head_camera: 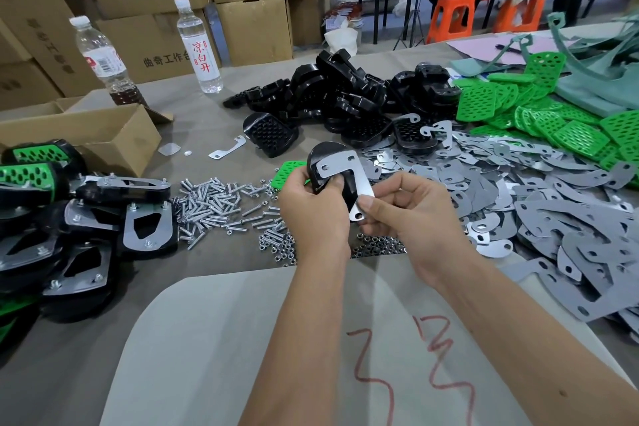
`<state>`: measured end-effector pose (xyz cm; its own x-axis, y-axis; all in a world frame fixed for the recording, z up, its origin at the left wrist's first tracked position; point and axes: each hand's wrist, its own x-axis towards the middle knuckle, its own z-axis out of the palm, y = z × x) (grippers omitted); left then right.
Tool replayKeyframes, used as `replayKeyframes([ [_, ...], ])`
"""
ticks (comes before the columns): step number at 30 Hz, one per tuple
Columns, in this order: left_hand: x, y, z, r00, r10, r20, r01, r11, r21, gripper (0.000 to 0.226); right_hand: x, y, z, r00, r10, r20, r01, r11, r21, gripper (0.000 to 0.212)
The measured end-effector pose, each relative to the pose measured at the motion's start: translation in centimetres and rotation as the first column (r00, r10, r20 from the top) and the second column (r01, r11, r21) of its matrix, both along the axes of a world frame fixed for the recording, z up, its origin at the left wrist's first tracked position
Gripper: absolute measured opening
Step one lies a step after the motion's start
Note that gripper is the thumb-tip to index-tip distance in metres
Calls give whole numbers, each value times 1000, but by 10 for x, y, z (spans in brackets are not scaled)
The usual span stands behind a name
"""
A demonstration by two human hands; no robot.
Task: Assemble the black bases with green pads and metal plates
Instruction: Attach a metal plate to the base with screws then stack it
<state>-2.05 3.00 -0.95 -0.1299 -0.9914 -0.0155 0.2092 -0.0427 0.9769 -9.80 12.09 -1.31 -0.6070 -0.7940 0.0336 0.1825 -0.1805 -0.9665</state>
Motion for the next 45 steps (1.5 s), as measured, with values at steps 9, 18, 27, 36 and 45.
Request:
replayKeyframes([
  [9,-2,1,-2,1000,5,-20,-5,1000,-2,24,-3,-2,0,995,-8,98,2,998,61,15],
  [18,0,2,0,999,-19,-40,20,999,28,26,-4,-5,2,998,-52,45,44,984,173,19],
  [27,0,5,6,997,-66,-47,70,995,77,24,-3,-4,3,991,-126,-53,136,960,244,28],
  [36,1,2,7,996,-90,13,88,991,99,26,-1,-3,2,989,-118,-85,135,963,232,20],
  [45,7,9,6,953,-271,134,263,962,77,43,-9,0,-1,987,-113,117,107,992,62,28],
])
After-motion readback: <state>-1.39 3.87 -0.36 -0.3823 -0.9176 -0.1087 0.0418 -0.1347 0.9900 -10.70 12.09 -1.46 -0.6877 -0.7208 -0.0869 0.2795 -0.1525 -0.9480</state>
